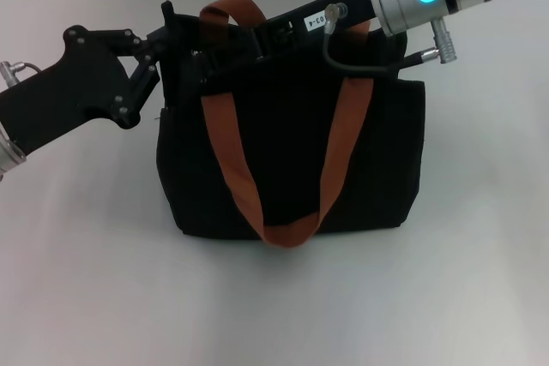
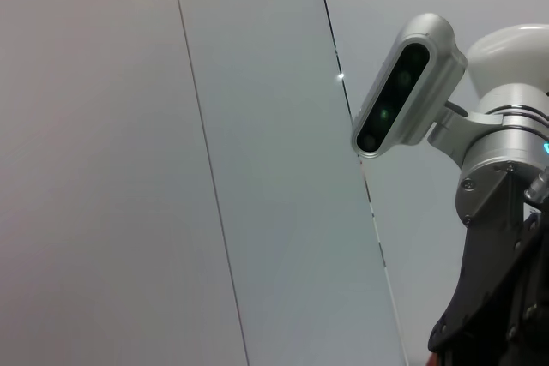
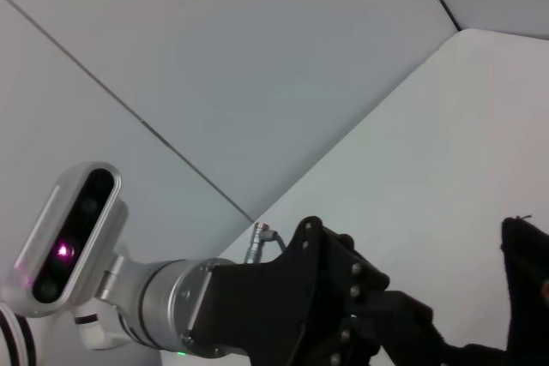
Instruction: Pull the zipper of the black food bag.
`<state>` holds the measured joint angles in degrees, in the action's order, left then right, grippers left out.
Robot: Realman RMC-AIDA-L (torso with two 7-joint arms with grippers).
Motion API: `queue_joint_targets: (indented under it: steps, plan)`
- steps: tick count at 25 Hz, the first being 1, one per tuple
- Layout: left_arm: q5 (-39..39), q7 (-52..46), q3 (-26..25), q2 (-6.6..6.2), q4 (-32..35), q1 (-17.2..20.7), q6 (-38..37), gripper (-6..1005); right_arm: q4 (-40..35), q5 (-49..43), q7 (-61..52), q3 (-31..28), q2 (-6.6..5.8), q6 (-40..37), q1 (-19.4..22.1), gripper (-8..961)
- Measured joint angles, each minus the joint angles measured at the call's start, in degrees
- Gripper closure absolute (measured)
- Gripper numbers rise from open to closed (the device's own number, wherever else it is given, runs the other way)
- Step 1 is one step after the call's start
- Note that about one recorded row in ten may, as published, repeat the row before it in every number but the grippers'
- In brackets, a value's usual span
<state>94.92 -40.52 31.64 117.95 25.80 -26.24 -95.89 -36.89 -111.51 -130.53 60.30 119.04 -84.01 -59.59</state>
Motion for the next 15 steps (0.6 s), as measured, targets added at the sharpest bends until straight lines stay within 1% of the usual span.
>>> queue_joint_targets:
  steps: [15]
  plan:
    - [-0.16, 0.0, 0.01, -0.21, 0.04, 0.25, -1.05, 972, -1.49, -1.4, -0.05, -0.1, -0.19, 0.6, -0.05, 531]
